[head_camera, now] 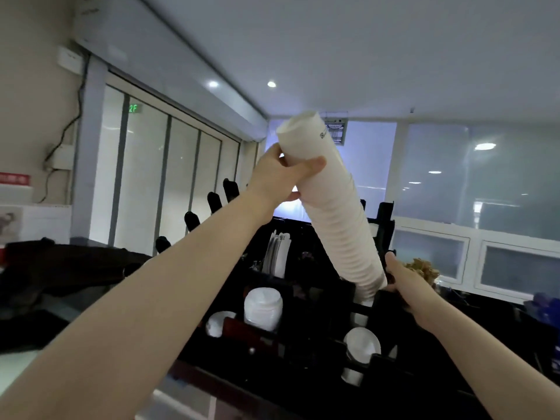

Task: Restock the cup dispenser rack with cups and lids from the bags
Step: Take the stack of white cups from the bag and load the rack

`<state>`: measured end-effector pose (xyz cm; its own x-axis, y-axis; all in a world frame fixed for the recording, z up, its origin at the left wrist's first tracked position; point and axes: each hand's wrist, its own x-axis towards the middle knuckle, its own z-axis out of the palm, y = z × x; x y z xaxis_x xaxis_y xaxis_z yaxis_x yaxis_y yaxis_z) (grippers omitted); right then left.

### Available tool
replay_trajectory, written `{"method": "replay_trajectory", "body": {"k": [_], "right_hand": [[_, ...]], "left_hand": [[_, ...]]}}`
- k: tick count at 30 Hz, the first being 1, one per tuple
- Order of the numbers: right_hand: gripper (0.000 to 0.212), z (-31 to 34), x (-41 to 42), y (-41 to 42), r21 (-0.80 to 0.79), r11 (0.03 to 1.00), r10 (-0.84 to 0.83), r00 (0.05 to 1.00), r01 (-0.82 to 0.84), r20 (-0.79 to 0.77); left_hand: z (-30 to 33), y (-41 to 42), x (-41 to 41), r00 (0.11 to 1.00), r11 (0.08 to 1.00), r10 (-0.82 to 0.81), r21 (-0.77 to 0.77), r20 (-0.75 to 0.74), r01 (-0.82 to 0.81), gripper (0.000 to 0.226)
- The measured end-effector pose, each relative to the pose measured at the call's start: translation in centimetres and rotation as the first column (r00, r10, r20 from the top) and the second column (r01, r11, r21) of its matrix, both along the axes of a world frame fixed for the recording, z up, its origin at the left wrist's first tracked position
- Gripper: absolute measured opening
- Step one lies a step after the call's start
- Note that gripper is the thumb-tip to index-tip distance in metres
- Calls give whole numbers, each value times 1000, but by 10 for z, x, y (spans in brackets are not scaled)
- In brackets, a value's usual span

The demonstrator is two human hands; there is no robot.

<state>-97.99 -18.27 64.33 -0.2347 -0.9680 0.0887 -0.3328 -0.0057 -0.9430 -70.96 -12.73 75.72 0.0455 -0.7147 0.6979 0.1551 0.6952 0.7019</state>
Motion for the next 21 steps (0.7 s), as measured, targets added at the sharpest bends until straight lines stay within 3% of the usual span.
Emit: {"method": "replay_trajectory", "body": {"k": [5,7,14,21], "right_hand": [[74,-12,-10,-15,-6,998,-61,998,60,-28],[76,-16,-12,-20,-12,996,-92,995,92,-25],[87,-30,-9,-32,19,998,-64,997,63,41],[56,-38,-22,-35,-1,998,-57,996,57,64]], "left_hand": [[1,-14,-17,999,998,-25,54,45,22,37],[-2,-20,-22,997,997,-17,79,70,11,47],[-20,-26,-58,956,1000,-17,24,292,10,67],[-41,-35,-82,897,998,46,-57,439,-23,70]]}}
